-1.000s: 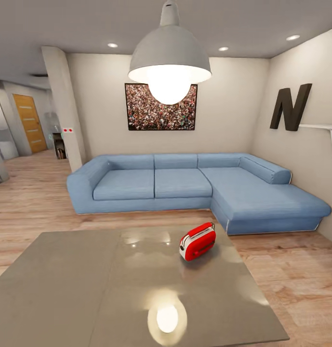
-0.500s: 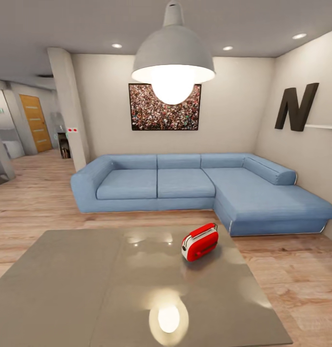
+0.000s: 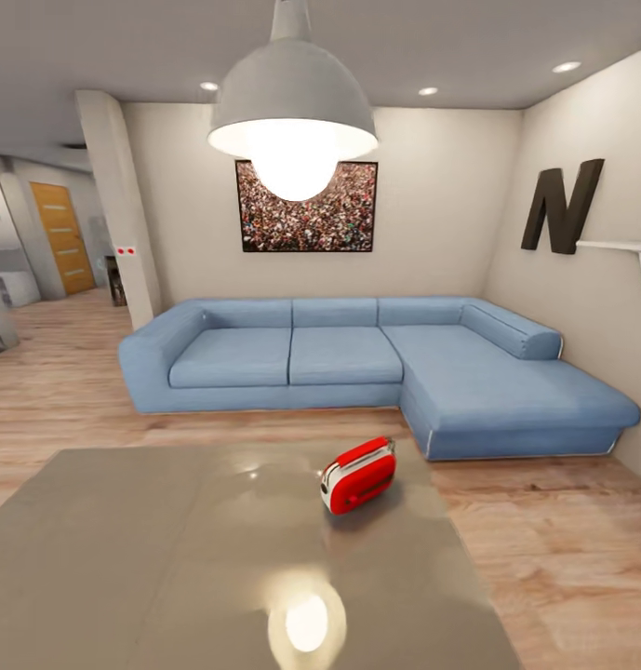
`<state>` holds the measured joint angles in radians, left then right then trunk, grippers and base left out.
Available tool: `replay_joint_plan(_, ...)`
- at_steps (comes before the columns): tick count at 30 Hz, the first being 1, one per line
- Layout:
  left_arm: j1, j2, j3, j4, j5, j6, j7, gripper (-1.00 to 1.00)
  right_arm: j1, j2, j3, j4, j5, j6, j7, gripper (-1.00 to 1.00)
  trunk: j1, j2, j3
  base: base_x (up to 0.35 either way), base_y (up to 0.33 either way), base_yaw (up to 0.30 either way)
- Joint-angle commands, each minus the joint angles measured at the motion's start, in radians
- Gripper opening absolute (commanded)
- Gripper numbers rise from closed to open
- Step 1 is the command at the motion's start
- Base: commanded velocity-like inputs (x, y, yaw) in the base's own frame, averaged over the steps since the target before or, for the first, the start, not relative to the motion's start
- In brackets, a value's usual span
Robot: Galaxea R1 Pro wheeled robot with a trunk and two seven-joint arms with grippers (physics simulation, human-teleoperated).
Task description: Turn on the radio receiver that's on the table in the living room.
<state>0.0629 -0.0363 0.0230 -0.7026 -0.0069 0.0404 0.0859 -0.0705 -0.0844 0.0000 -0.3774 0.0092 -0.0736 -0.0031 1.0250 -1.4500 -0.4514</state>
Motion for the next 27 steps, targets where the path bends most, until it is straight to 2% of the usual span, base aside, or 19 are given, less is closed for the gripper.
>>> replay_joint_plan(1, 0.0, 0.0, 0.0, 0.0, 0.0, 0.0, -0.001, 1.0, 0.0, 0.0, 0.0, 0.0, 0.0, 0.0, 0.0, 1.0, 0.0, 0.0, 0.0, 0.128, -0.323, 0.018)
replay_joint_plan(9, 0.0, 0.001, 0.0, 0.0, 0.001, -0.001, -0.002, 1.0, 0.0, 0.0, 0.0, 0.0, 0.0, 0.0, 0.0, 1.0, 0.0, 0.0, 0.0, 0.129, -0.324, 0.179)
replay_joint_plan(14, 0.0, 0.001, 0.0, 0.0, 0.001, 0.0, -0.001, 1.0, 0.0, 0.0, 0.0, 0.0, 0.0, 0.0, 0.0, 1.0, 0.0, 0.0, 0.0, 0.122, -0.303, 0.059)
replay_joint_plan(27, 0.0, 0.0, 0.0, 0.0, 0.003, -0.006, 0.0, 1.0, 0.0, 0.0, 0.0, 0.0, 0.0, 0.0, 0.0, 1.0, 0.0, 0.0, 0.0, 0.013, -0.033, 0.002)
